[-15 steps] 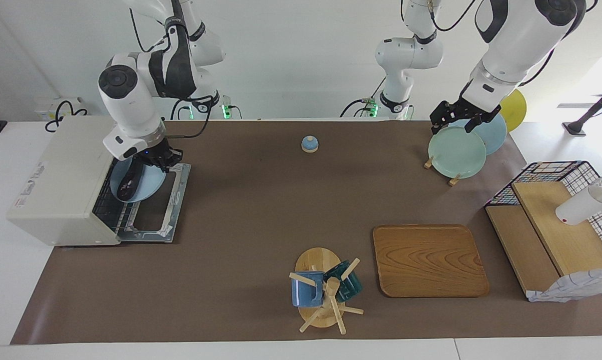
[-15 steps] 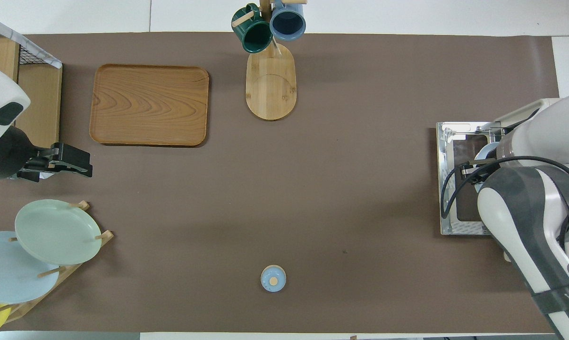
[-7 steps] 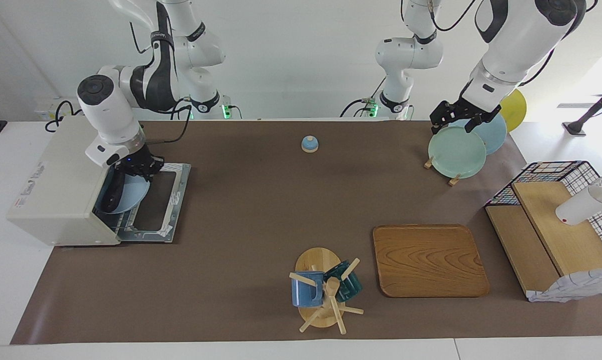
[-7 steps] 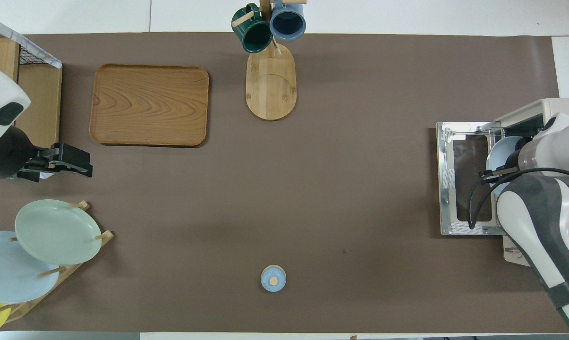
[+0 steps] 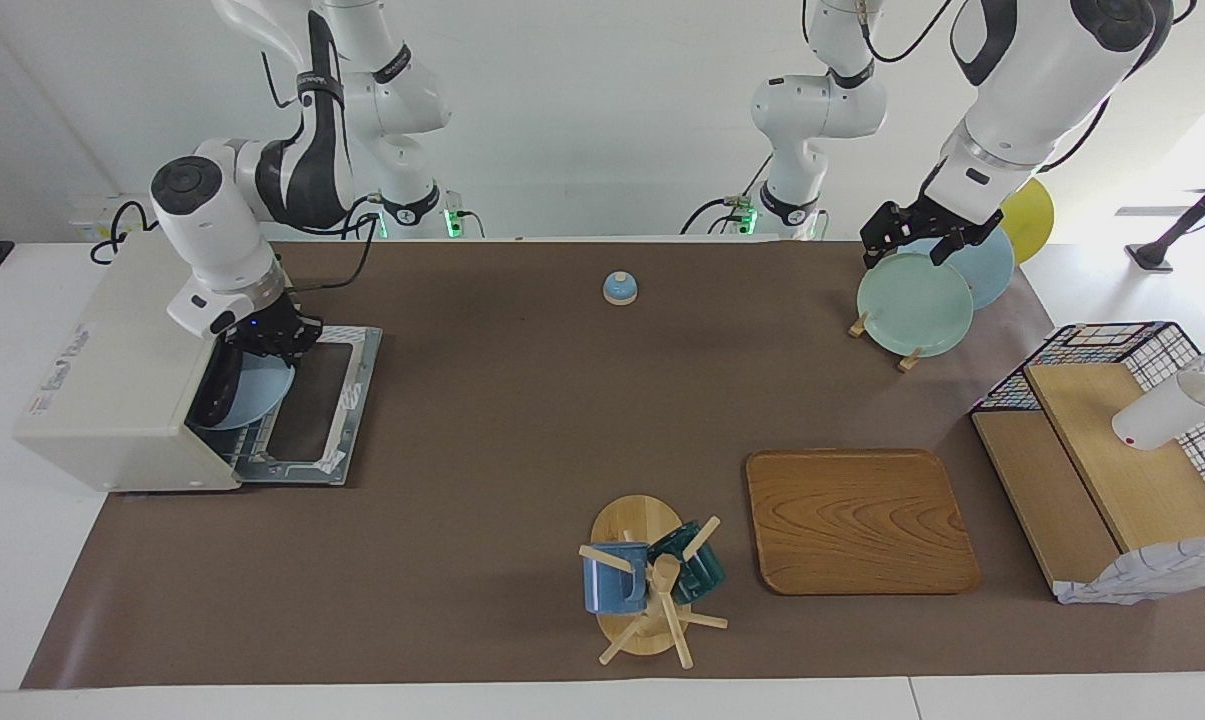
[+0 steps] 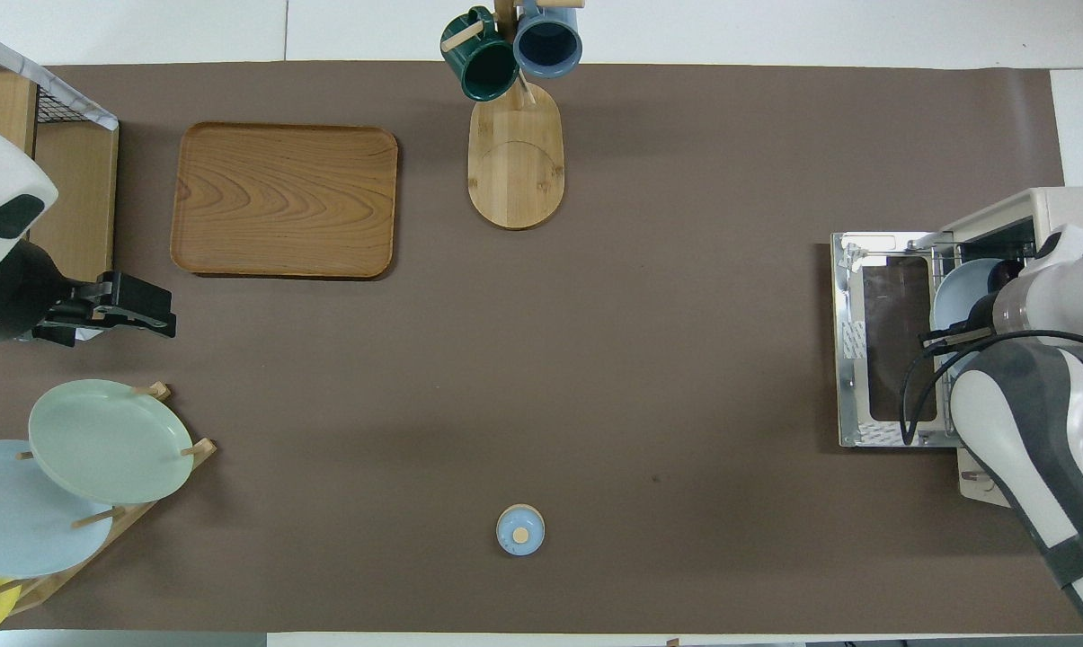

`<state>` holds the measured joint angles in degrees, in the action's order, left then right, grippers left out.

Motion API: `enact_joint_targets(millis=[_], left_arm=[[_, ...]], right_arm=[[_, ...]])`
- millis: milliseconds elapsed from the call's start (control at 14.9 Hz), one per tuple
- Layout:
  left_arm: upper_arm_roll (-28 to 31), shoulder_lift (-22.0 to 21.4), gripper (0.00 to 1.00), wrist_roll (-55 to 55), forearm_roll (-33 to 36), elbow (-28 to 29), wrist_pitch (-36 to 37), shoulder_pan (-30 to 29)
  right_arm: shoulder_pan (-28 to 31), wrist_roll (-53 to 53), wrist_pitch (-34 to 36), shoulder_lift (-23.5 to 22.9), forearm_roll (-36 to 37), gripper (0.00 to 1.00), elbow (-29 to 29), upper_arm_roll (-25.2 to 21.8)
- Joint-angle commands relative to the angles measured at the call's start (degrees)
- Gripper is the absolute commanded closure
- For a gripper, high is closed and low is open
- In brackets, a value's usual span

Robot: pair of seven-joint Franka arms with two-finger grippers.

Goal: Put eggplant into oven

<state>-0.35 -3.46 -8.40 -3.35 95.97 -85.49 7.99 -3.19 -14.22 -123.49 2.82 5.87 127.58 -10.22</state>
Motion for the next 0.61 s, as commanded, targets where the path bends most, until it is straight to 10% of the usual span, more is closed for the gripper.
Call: enact_joint_targets(millis=[0, 202, 539], left_arm=[[-0.44, 0.21, 0.0, 0.49, 0.98, -1.23, 1.38, -0.52], [-0.44, 0.21, 0.0, 0.49, 0.98, -1.23, 1.38, -0.52], [-0.44, 0.21, 0.0, 0.4, 0.98, -1.14, 1.38, -0.52]], right_arm=[[1.7, -1.25, -2.9, 1.75, 0.9, 1.0, 3.29, 0.73], [1.78, -1.25, -2.99, 1.49, 0.9, 0.99, 3.56, 0.73], [1.43, -1.34, -2.81, 1.31, 0.9, 0.64, 3.38, 0.81]])
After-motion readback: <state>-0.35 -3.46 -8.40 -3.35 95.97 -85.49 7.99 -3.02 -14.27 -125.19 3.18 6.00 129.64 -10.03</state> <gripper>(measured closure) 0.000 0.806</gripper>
